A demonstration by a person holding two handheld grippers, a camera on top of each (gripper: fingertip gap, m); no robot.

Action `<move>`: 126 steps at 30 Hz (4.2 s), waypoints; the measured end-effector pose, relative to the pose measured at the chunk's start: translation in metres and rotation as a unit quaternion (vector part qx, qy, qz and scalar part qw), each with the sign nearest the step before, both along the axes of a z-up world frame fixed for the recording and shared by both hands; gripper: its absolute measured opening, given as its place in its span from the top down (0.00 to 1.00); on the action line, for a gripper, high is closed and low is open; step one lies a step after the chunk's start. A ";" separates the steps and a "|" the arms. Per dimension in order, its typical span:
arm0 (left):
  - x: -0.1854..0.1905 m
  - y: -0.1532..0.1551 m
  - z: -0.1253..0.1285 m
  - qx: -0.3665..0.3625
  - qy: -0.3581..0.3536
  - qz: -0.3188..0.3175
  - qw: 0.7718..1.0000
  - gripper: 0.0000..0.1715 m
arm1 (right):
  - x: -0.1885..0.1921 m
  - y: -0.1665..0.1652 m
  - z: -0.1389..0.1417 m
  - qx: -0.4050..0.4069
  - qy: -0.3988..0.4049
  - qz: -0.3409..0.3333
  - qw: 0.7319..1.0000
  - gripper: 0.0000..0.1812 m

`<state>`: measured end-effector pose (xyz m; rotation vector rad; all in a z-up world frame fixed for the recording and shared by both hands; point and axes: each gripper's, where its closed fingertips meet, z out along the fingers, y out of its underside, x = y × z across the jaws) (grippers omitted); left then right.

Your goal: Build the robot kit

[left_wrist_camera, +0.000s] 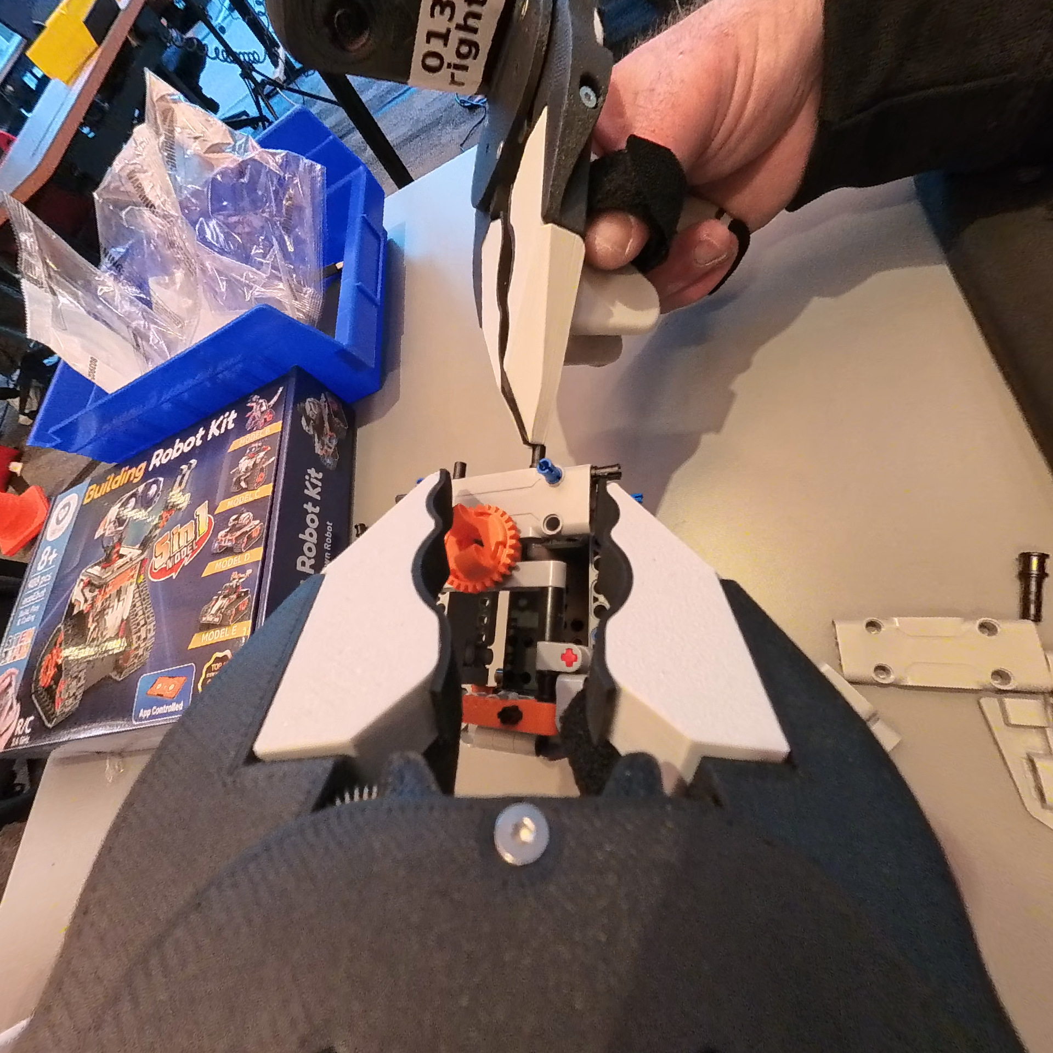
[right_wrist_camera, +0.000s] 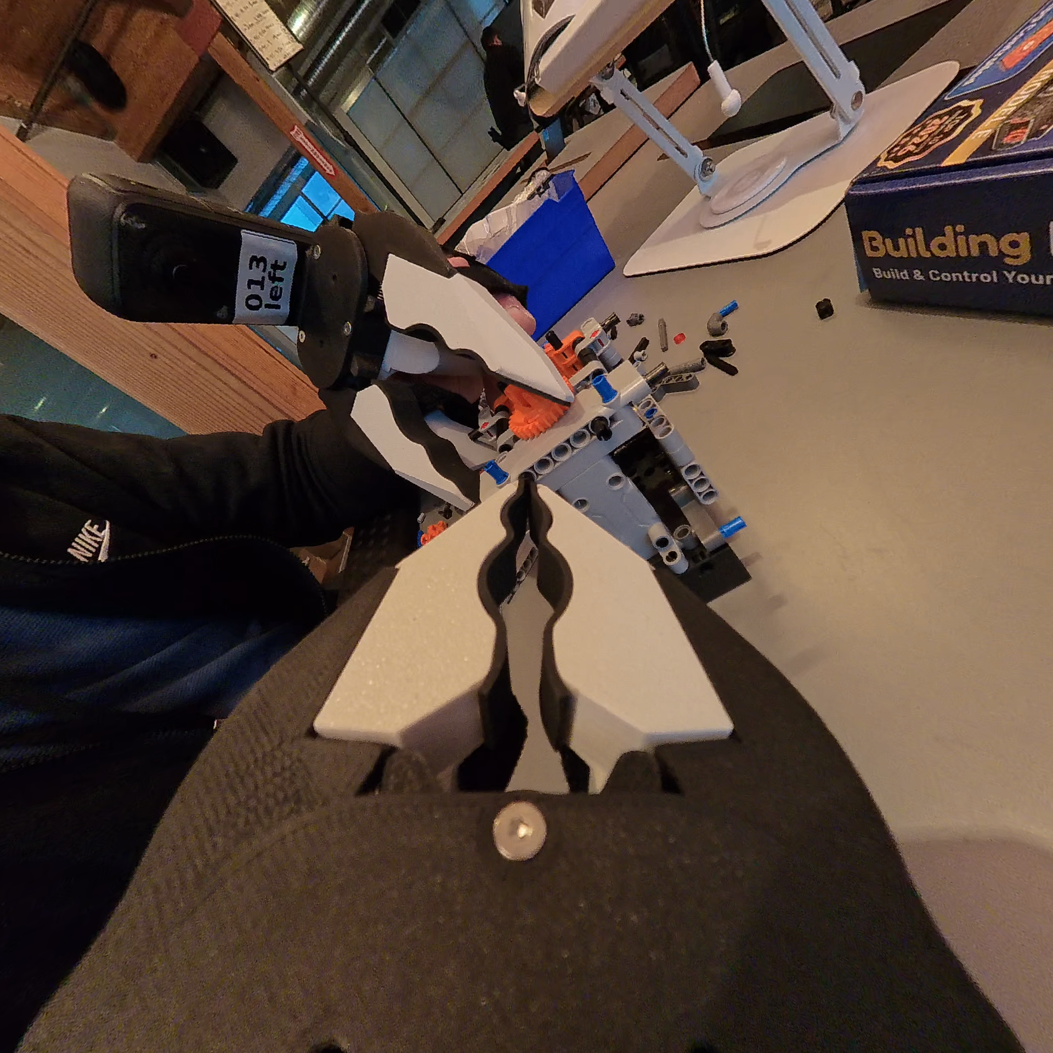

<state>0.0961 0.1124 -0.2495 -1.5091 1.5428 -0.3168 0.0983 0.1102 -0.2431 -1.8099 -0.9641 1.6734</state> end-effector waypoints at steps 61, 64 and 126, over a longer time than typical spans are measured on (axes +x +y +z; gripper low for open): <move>-0.032 -0.010 0.000 0.036 0.066 0.035 0.997 0.72 | -0.060 0.005 0.032 0.024 0.045 0.081 0.995 0.88; -0.032 -0.012 -0.001 0.043 0.074 0.028 0.996 0.73 | -0.058 0.002 0.031 0.019 0.043 0.085 0.995 0.89; -0.061 -0.007 -0.002 -0.047 0.063 0.039 0.996 0.65 | -0.001 -0.026 0.001 0.053 -0.061 0.000 0.997 0.86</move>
